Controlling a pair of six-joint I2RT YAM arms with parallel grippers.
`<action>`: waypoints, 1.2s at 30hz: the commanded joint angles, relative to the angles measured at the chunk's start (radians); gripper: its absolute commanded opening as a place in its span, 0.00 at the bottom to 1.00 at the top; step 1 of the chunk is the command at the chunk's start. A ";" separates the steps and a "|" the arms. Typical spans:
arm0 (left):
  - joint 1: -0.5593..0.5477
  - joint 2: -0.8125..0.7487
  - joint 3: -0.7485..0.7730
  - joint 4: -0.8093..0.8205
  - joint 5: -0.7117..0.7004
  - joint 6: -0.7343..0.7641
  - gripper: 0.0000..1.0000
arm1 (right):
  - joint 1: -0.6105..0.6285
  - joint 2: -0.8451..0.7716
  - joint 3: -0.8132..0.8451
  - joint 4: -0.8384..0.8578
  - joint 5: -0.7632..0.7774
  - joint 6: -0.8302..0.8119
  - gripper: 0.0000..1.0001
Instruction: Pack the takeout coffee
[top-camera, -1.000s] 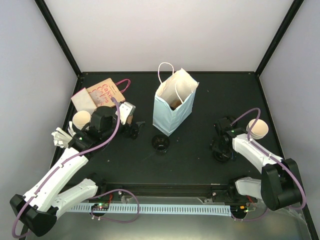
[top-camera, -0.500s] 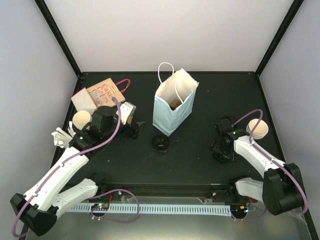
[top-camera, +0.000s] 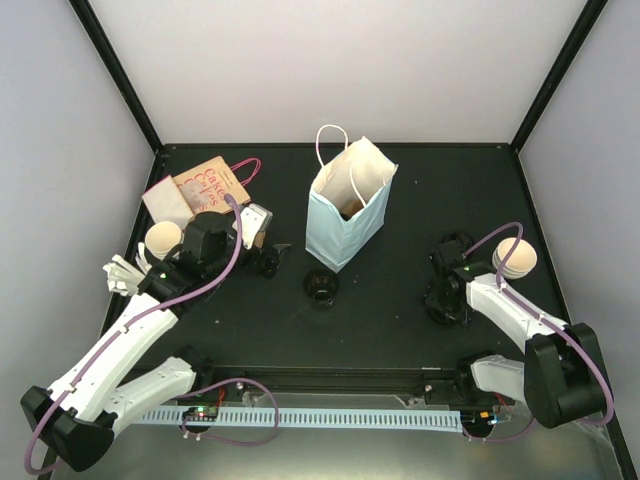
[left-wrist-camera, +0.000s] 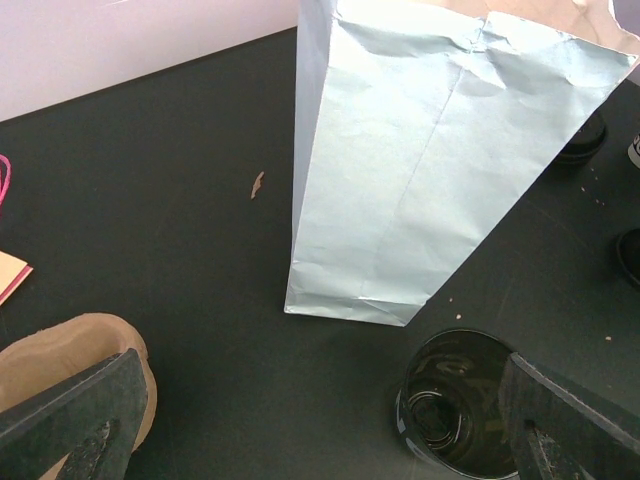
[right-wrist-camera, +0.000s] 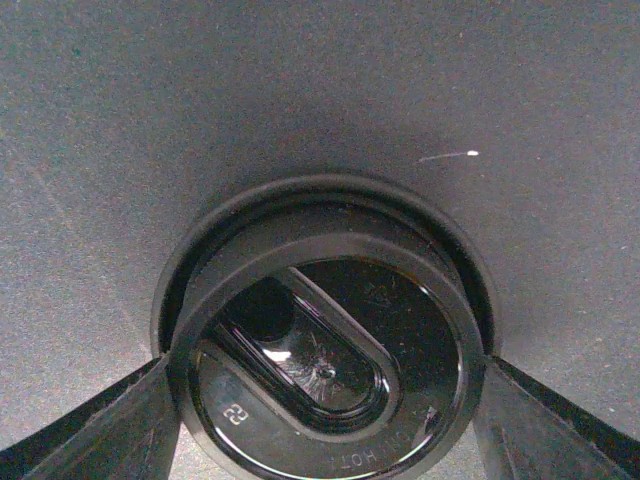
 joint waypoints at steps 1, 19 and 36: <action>-0.001 0.002 0.001 0.019 0.013 0.014 0.99 | -0.003 -0.004 -0.005 0.021 -0.008 0.007 0.76; 0.000 0.014 0.002 0.018 0.011 0.014 0.99 | 0.056 -0.092 0.110 -0.011 -0.042 -0.085 0.75; 0.003 0.079 0.073 -0.079 -0.066 -0.159 0.99 | 0.543 -0.066 0.308 0.109 0.019 -0.169 0.72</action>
